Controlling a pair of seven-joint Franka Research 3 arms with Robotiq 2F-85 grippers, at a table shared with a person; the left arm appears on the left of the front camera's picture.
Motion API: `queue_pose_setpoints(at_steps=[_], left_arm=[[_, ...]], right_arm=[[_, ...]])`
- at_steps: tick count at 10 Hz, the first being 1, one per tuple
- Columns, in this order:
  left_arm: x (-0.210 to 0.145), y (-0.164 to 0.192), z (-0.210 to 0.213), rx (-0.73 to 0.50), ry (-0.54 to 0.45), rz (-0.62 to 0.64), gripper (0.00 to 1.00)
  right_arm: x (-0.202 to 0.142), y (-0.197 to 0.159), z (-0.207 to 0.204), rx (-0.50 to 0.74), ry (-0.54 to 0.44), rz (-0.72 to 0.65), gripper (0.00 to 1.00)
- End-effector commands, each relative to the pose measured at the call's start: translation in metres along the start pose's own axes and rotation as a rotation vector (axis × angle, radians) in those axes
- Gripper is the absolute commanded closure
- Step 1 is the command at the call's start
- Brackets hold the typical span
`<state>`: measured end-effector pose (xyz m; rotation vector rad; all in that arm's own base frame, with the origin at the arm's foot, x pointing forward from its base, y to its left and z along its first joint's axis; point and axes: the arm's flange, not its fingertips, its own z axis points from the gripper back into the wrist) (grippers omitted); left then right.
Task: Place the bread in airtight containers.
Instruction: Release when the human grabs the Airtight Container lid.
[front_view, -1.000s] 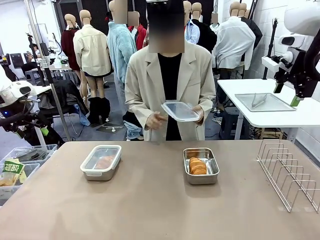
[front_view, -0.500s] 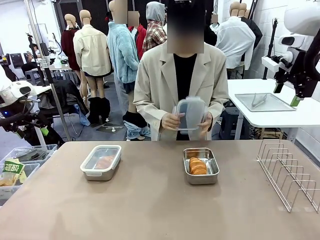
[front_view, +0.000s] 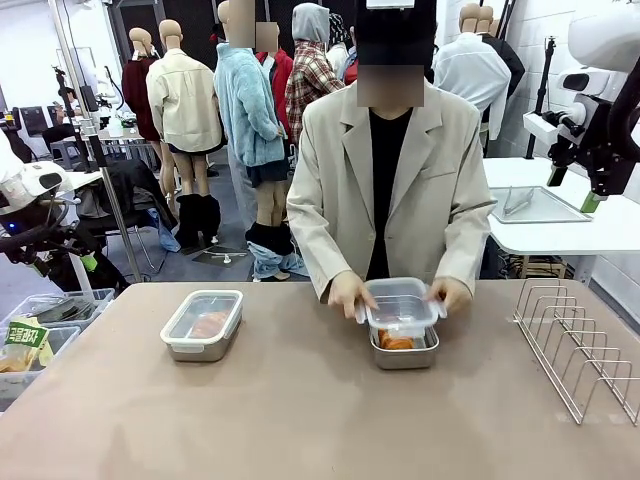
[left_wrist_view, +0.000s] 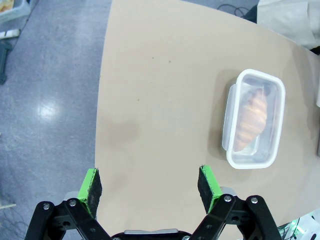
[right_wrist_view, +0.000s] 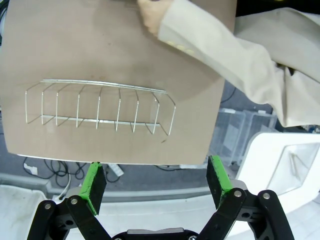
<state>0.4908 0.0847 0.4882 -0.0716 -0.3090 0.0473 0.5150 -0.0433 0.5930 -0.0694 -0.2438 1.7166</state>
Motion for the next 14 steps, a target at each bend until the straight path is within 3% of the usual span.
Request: queue_pose_setpoints(at_steps=[1, 14], left_arm=[[-0.0013, 0.0006, 0.0002, 0.011, -0.007, 0.003, 0.00], [-0.0013, 0.0006, 0.0002, 0.011, -0.007, 0.003, 0.00]], right_arm=[[0.0015, 0.0006, -0.0002, 0.003, -0.005, -0.016, 0.00], [0.0015, 0.0006, -0.0002, 0.003, -0.005, -0.016, 0.00]])
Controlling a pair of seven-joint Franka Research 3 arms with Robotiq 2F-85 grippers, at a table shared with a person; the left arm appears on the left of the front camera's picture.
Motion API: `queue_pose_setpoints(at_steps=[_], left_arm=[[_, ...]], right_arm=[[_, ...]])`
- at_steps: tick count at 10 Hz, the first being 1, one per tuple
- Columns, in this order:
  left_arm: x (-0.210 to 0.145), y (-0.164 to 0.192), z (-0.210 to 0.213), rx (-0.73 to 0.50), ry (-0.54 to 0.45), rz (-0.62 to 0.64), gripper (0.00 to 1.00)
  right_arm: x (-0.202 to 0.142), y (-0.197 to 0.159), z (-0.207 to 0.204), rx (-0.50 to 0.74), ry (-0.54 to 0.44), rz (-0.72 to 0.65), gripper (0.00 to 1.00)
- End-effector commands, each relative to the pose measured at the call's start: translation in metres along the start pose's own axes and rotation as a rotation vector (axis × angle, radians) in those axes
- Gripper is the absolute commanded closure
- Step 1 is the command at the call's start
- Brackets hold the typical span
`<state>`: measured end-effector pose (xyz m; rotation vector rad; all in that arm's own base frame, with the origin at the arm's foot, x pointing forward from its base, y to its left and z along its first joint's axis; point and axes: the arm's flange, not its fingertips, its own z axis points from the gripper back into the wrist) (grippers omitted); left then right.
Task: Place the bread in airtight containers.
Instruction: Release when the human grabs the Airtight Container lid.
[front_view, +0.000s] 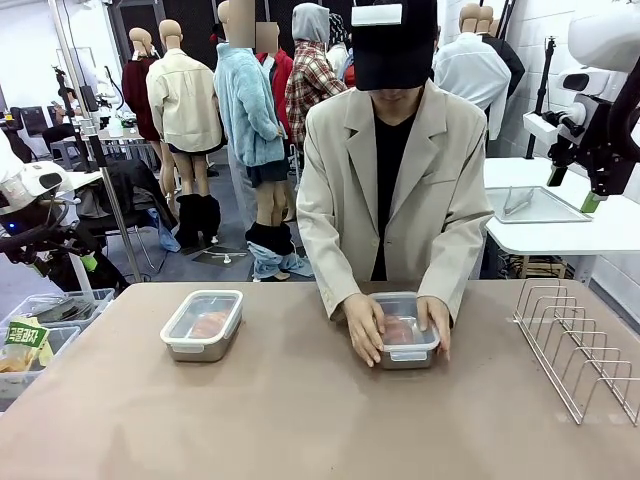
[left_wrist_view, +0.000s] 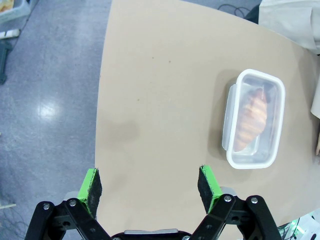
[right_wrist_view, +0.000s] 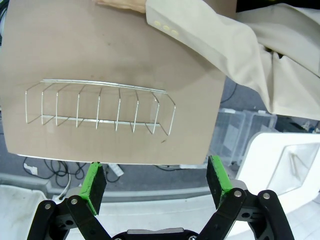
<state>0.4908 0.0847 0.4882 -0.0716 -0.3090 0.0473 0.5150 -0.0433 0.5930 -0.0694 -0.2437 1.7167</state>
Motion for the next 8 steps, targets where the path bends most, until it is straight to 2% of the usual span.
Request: queue_pose_setpoints(at_steps=[1, 8], left_arm=[[-0.0013, 0.0006, 0.0002, 0.011, -0.007, 0.003, 0.00], [-0.0013, 0.0006, 0.0002, 0.011, -0.007, 0.003, 0.00]], right_arm=[[0.0014, 0.0006, -0.0002, 0.003, -0.005, -0.016, 0.00], [0.0014, 0.0006, -0.0002, 0.003, -0.005, -0.016, 0.00]])
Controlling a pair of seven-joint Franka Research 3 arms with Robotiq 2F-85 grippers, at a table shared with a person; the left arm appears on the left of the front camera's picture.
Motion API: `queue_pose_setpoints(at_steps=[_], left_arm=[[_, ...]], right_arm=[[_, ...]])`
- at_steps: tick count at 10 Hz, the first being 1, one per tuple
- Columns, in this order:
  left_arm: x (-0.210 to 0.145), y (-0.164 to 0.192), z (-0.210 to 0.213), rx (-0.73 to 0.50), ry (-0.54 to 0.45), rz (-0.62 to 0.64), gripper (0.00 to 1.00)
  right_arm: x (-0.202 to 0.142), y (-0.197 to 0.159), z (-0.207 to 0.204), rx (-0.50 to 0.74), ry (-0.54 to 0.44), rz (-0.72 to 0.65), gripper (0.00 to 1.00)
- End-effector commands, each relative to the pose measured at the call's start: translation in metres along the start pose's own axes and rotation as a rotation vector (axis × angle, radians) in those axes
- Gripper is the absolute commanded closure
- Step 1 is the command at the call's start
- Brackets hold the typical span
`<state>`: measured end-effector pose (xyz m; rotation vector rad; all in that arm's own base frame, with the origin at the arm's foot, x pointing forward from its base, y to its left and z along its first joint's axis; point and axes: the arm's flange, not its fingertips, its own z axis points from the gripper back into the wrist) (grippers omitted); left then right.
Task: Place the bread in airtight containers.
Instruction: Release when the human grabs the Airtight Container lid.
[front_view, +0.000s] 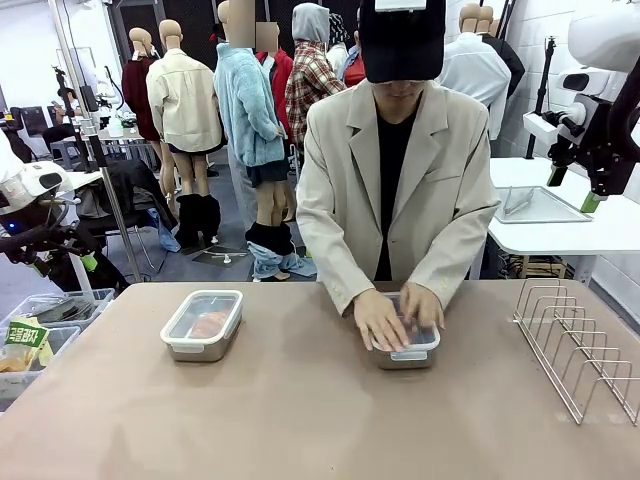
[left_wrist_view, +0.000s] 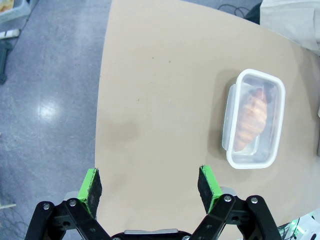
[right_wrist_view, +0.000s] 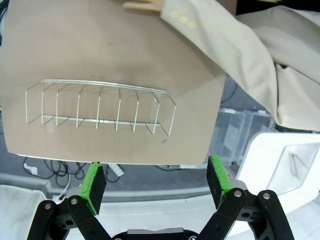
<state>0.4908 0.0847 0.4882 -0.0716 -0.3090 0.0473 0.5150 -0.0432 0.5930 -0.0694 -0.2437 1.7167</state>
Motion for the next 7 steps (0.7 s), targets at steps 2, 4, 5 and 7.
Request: queue_pose_setpoints(at_steps=[2, 4, 5, 7], left_arm=[[-0.0013, 0.0006, 0.0002, 0.011, -0.007, 0.003, 0.00], [-0.0013, 0.0006, 0.0002, 0.011, -0.007, 0.003, 0.00], [-0.0013, 0.0006, 0.0002, 0.011, -0.007, 0.003, 0.00], [-0.0013, 0.0006, 0.0002, 0.011, -0.007, 0.003, 0.00]], right_arm=[[0.0014, 0.0006, -0.0002, 0.003, -0.005, -0.016, 0.00], [0.0014, 0.0006, -0.0002, 0.003, -0.005, -0.016, 0.00], [0.0014, 0.0006, -0.0002, 0.003, -0.005, -0.016, 0.00], [0.0014, 0.0006, -0.0002, 0.003, -0.005, -0.016, 0.00]])
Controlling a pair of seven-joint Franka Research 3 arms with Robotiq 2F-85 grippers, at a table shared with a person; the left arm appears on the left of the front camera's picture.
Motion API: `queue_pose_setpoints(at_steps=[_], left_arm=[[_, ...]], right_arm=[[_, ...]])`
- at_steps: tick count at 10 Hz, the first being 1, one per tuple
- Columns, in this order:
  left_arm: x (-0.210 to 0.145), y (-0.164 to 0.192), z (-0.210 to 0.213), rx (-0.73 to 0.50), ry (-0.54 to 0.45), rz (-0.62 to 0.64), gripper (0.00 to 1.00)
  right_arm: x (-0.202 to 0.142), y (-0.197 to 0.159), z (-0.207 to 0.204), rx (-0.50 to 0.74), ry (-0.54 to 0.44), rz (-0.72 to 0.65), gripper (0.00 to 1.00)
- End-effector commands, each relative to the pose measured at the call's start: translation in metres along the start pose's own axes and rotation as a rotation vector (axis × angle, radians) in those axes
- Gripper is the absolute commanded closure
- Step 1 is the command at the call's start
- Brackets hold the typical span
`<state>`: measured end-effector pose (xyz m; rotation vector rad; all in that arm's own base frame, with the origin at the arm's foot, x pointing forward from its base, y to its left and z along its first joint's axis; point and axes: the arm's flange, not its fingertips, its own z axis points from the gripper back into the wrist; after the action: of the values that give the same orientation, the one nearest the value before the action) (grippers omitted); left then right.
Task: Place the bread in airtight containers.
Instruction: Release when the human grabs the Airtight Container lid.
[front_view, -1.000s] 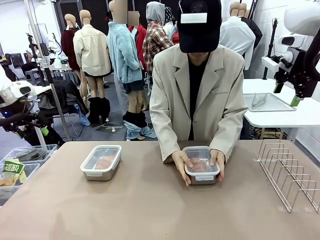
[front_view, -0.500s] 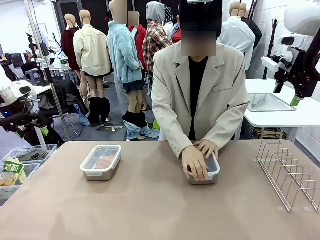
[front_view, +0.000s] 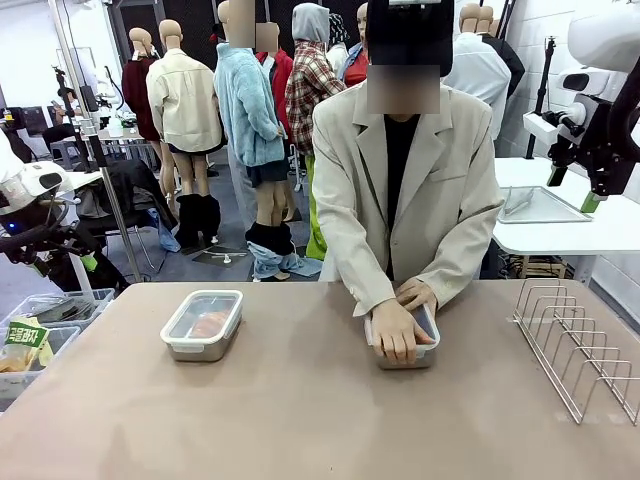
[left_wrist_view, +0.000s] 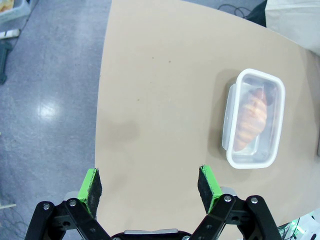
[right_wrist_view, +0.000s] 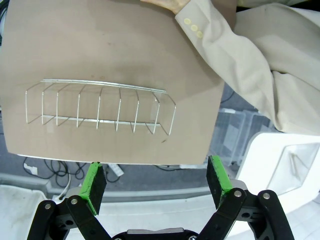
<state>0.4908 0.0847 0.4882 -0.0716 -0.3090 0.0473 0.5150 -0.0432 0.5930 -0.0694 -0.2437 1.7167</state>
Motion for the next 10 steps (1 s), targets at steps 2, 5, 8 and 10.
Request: queue_pose_setpoints(at_steps=[2, 5, 8, 10], left_arm=[[-0.0013, 0.0006, 0.0002, 0.011, -0.007, 0.003, 0.00], [-0.0013, 0.0006, 0.0002, 0.011, -0.007, 0.003, 0.00], [-0.0013, 0.0006, 0.0002, 0.011, -0.007, 0.003, 0.00], [-0.0013, 0.0006, 0.0002, 0.011, -0.007, 0.003, 0.00]], right_arm=[[0.0014, 0.0006, -0.0002, 0.003, -0.005, -0.016, 0.00], [0.0014, 0.0006, -0.0002, 0.003, -0.005, -0.016, 0.00], [0.0014, 0.0006, -0.0002, 0.003, -0.005, -0.016, 0.00], [0.0014, 0.0006, -0.0002, 0.003, -0.005, -0.016, 0.00]])
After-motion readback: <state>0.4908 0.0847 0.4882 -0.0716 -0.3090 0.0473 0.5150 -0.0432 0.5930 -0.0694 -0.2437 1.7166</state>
